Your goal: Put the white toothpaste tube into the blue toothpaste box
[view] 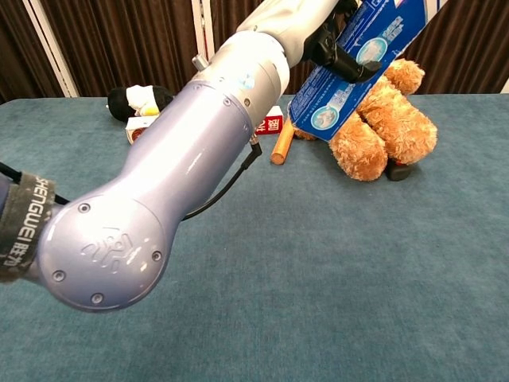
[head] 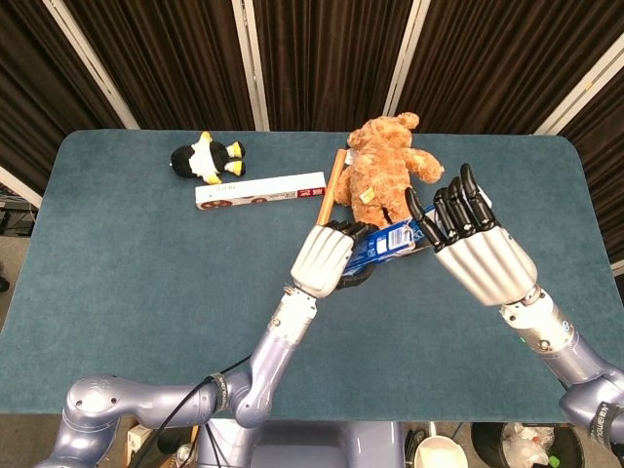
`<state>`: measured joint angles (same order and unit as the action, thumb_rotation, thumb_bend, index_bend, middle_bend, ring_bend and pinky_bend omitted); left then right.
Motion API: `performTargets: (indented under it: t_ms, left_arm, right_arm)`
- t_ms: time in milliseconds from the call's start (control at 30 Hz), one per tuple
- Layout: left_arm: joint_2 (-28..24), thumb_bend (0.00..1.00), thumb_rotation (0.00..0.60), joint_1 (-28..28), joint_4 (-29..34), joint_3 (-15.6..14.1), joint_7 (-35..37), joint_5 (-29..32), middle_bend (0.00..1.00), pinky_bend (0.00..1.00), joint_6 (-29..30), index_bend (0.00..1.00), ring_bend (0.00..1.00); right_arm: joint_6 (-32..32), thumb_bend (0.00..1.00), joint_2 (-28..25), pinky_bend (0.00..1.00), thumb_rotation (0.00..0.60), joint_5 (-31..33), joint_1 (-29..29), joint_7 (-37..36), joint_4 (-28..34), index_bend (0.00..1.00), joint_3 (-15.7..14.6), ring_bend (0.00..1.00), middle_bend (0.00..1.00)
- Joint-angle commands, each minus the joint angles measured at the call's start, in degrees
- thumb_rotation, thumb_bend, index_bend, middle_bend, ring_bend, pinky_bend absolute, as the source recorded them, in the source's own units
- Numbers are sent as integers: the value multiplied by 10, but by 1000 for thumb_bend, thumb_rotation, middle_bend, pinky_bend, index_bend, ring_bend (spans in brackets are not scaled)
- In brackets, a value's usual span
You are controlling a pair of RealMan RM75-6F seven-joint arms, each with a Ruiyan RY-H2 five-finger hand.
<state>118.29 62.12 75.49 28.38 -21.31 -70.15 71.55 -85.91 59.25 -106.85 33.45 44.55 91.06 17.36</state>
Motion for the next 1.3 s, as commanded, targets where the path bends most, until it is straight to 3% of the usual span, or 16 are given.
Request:
performTargets:
  t_ms: [33,167,700,1300]
  left_arm:
    - [0,460,600,-1,0,0,0,1,537,549,0,366,487]
    - [0,459,600,-2,0,-3,0,2,537,549,0,366,487]
    - [2,462,600,4,-11,-1,8,-11,536,549,7,367,487]
    - [37,475,600,18,-54,18,48,-23,529,549,36,361,482]
  right_arm:
    - [-6,385,5,155,600,12,-5,6,0,55,5,264,368]
    - [-17,366,10,125,600,9,-5,2,-5,0,8,205,313]
    - [-38,320,22,86,600,3,-8,-16,-22,0,11,148,272]
    - [-49,319,25,47,600,16,-17,-7,-32,0,17,92,207]
